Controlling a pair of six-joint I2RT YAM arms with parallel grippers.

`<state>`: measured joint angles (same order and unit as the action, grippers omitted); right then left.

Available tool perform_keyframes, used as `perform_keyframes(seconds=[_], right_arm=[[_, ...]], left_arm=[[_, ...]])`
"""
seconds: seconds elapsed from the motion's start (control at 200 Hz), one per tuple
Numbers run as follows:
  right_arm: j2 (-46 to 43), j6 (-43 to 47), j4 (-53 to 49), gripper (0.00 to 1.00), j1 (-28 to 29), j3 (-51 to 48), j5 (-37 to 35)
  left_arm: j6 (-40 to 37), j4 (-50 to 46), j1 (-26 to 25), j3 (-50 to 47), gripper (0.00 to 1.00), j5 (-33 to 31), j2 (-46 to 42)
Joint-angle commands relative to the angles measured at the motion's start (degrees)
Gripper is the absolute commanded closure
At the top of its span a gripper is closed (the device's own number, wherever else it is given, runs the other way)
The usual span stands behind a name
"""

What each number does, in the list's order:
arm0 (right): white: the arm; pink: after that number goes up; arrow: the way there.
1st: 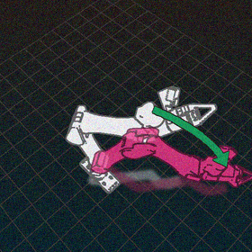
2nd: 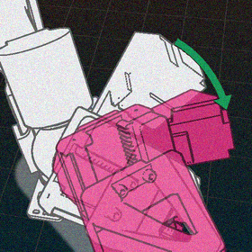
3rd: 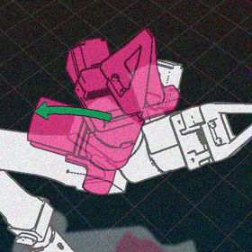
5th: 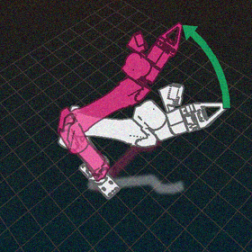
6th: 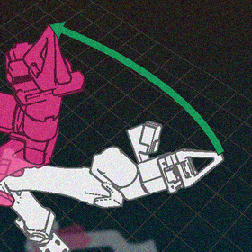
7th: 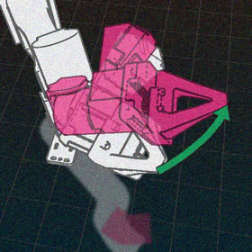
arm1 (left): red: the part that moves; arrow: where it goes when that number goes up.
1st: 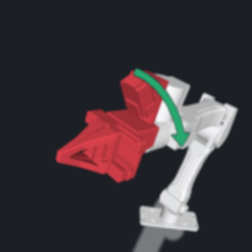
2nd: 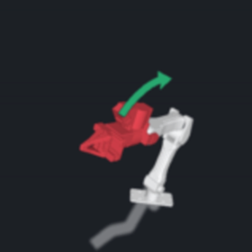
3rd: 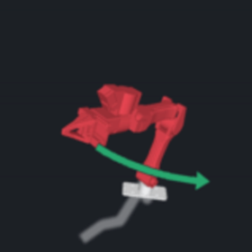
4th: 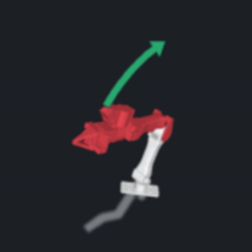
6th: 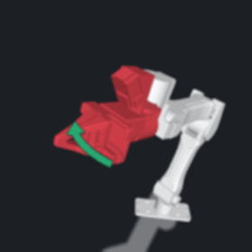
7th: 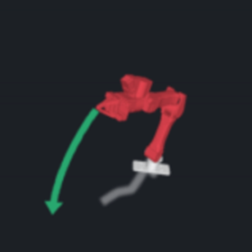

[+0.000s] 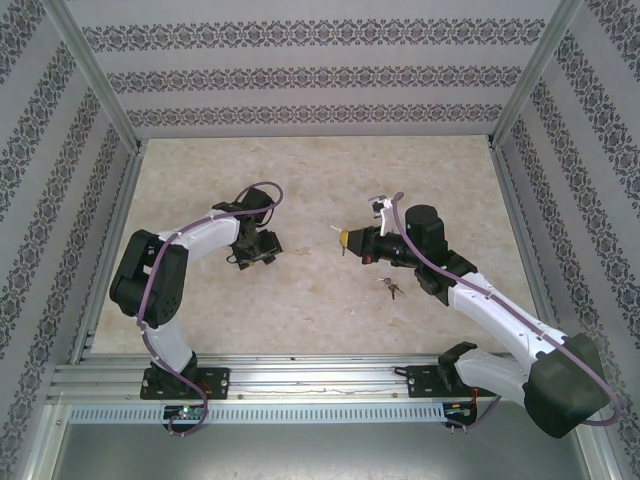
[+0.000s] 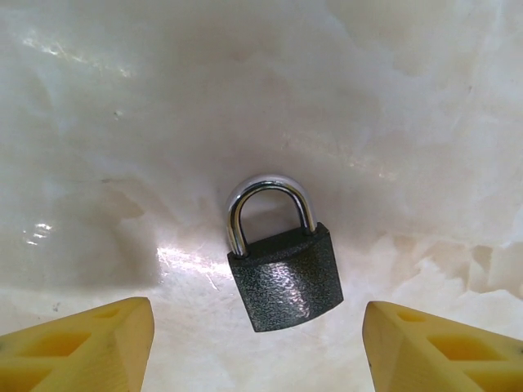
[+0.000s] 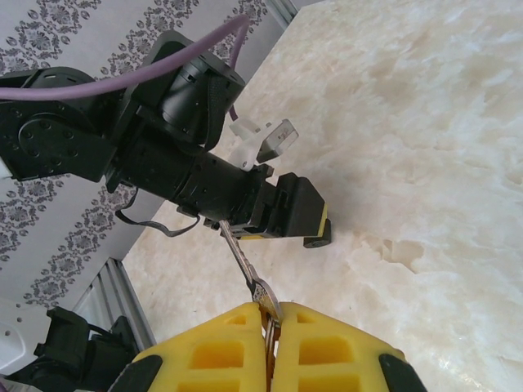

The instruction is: Unlock with the key

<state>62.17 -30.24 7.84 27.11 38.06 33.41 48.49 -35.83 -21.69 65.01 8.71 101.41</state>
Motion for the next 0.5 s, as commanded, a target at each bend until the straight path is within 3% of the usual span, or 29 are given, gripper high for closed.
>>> perform_keyframes(seconds=[0.0,0.165,0.495], right_arm=[[-0.64,-0.83,2.46,1.0,-0.57,-0.84,-0.19],[-1.15,-0.7,2.45,1.0,-0.57,-1.19,-0.36],[-1.64,-0.51,2.48,1.0,-0.92,-1.85,-0.28]], left_arm=[[6.88,-4.62,-0.28,2.13,0.32,-1.59,0.58],[13.21,-14.71,-0.33,8.48,0.31,-4.86,4.89],[18.85,-11.01,-1.45,8.46,0.27,-3.47,6.73]])
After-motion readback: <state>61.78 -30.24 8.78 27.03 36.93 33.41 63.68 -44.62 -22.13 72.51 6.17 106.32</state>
